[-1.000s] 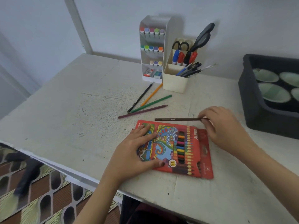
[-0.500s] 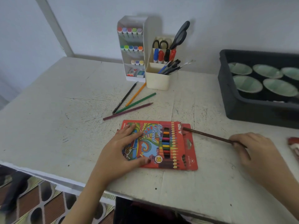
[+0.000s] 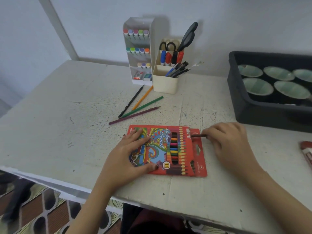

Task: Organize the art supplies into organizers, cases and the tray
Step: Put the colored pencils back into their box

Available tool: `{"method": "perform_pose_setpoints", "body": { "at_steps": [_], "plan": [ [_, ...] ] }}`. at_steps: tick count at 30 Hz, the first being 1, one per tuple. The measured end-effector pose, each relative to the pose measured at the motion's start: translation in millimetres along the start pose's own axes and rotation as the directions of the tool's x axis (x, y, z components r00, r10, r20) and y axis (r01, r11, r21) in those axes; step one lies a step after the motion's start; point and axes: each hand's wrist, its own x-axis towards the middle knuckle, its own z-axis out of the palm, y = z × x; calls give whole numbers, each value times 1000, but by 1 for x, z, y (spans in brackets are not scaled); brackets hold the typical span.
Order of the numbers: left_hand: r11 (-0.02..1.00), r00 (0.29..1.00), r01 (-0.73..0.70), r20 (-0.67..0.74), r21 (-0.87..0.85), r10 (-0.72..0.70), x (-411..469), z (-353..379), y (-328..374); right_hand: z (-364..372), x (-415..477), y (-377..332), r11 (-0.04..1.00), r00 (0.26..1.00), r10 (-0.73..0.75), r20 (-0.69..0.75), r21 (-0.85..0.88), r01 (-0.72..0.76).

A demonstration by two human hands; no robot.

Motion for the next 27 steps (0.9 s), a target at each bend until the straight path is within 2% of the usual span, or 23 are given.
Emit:
{"method": "perform_pose_setpoints", "body": {
  "at_steps": [5, 8, 11, 13, 19, 27],
  "plan": [
    [1000, 1000, -2, -1, 7, 2, -1, 0, -1, 10, 2, -19, 998, 999, -5, 35, 60, 3],
    [1000, 1000, 3, -1, 5, -3, -1, 0, -2, 9, -6, -31, 988, 985, 151, 78, 18, -153],
    [1000, 1000, 6, -2, 5, -6, 0, 0, -2, 1, -17, -45, 919, 872, 395, 289, -130, -373],
    [1000, 1000, 5, -2, 6, -5, 0, 0, -2, 2, -23, -50, 902, 812, 429, 395, -144, -407],
    [1000, 1000, 6, -16, 6, -6, 0, 2, -1, 12, -22, -61, 945, 837, 319, 444, -80, -318],
    [1000, 1000, 15, -4, 17, -15, 0, 1, -3, 13, -11, -70, 949, 848, 225, 480, 92, -303]
  ]
}}
